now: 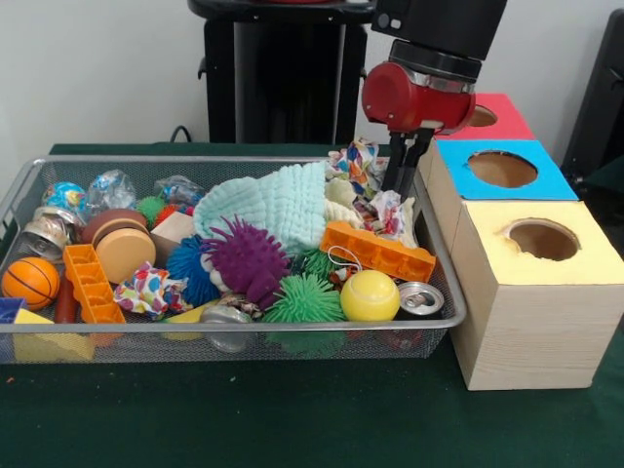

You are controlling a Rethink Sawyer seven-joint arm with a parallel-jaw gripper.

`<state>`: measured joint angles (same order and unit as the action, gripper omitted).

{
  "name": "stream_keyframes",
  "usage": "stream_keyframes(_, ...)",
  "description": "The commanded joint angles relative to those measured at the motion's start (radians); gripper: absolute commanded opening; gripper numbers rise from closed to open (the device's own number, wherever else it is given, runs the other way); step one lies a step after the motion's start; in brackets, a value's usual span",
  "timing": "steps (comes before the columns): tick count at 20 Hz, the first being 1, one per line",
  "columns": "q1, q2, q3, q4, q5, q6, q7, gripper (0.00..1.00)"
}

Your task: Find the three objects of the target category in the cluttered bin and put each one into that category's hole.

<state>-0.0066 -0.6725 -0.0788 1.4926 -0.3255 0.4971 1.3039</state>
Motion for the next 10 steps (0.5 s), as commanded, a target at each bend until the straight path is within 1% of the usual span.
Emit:
stream_keyframes(1, 0.080, 0.029, 0.002, 0.014, -0.017, 0.057, 0.174, 0.00)
stream_keyframes(2, 0.108, 0.029, -0.018, 0.003, -0.003, 0.072, 0.216, 0.00)
stream_keyframes(3, 0.156, 0.037, -0.052, -0.026, 0.007, 0.113, 0.265, 0.00)
stream_keyframes(4, 0.178, 0.043, -0.064, -0.046, 0.006, 0.139, 0.266, 0.00)
stream_keyframes(5, 0.209, 0.053, -0.078, -0.081, -0.005, 0.186, 0.249, 0.00)
stream_keyframes(6, 0.225, 0.058, -0.089, -0.094, -0.003, 0.203, 0.245, 0.00)
stream_keyframes(7, 0.253, 0.068, -0.109, -0.109, 0.001, 0.218, 0.265, 0.00)
stream_keyframes(10, 0.297, 0.091, -0.147, -0.122, 0.024, 0.216, 0.309, 0.00)
